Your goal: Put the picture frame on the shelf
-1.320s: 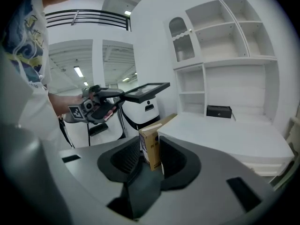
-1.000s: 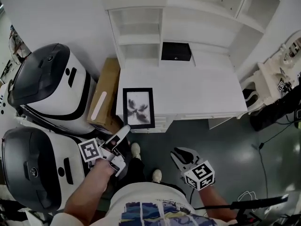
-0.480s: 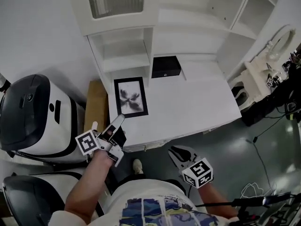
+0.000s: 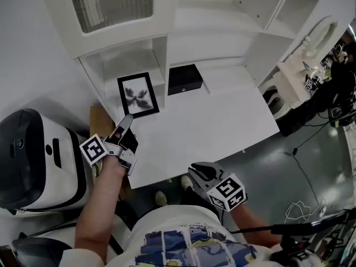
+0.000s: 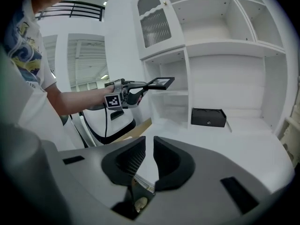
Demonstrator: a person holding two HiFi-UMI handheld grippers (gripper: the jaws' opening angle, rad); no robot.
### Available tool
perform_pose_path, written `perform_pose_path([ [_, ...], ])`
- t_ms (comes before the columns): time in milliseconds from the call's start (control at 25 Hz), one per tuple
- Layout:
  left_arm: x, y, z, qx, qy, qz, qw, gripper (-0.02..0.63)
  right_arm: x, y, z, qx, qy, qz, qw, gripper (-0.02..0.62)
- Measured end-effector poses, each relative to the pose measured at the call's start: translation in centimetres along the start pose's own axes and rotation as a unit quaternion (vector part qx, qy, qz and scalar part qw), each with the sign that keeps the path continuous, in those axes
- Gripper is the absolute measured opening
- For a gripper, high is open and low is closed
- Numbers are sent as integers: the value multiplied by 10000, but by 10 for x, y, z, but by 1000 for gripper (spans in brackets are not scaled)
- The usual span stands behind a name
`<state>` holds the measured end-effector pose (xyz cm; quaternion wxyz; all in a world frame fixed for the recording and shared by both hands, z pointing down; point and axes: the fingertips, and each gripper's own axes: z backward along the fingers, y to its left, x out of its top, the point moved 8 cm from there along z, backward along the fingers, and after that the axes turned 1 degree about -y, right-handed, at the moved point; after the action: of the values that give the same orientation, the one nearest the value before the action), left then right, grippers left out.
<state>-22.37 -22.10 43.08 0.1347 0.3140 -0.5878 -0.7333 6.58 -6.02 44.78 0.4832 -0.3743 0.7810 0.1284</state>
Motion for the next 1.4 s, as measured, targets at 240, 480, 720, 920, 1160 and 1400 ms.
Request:
perform_pose_path([
  [240, 24, 16, -47, 216, -84, 88, 9997, 72, 25, -33, -21, 241, 46, 181, 9995, 71],
  [480, 49, 31, -75, 385, -308, 87, 9987, 72, 41, -67, -37, 397, 91, 307, 9987, 71],
  [720, 65, 44, -95, 623, -353, -36, 9974, 72, 45, -92, -46, 507, 134, 211, 9984, 71],
  [920, 77, 55, -111, 584, -410, -289, 9970, 72, 46, -112, -54, 621, 79, 237, 9978, 71],
  [1160, 74, 56, -124, 759, -266, -316, 9963, 72, 43, -121, -47, 585, 152, 91, 9981, 71],
  [1400, 70, 58, -137, 897, -99, -282, 9955, 72, 44, -134, -52, 601, 143, 18, 9981, 71],
])
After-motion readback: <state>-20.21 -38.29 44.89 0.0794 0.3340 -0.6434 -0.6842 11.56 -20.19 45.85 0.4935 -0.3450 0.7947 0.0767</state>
